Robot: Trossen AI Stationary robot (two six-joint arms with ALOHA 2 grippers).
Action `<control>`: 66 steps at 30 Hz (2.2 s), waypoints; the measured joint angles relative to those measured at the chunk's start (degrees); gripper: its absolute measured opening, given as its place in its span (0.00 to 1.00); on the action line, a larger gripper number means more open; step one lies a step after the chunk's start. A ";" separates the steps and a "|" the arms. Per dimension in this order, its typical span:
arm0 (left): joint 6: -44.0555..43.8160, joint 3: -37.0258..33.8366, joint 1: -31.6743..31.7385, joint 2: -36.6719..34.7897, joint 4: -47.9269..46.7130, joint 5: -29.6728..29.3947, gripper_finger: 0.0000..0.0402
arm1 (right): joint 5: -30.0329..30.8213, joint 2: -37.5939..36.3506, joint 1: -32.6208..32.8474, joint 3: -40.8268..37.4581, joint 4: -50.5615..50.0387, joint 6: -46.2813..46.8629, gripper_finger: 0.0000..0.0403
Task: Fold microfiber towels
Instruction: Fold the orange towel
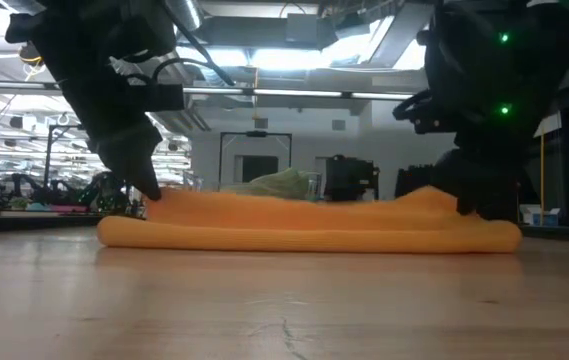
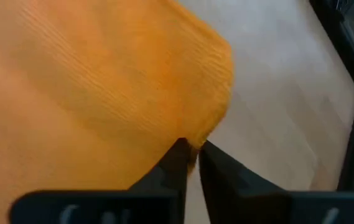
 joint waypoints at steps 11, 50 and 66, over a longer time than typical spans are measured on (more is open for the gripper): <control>-0.14 0.00 -0.02 0.00 -0.28 0.04 0.27 | -0.76 0.00 -0.82 2.30 -5.29 -1.67 0.33; -3.65 13.92 -2.14 -17.18 -20.47 -4.10 0.27 | -4.20 -0.07 -0.12 13.99 45.27 -51.04 0.35; -3.63 13.92 -2.14 -17.20 -20.49 -4.11 0.27 | -9.22 -0.04 -5.95 8.06 37.92 -32.00 0.35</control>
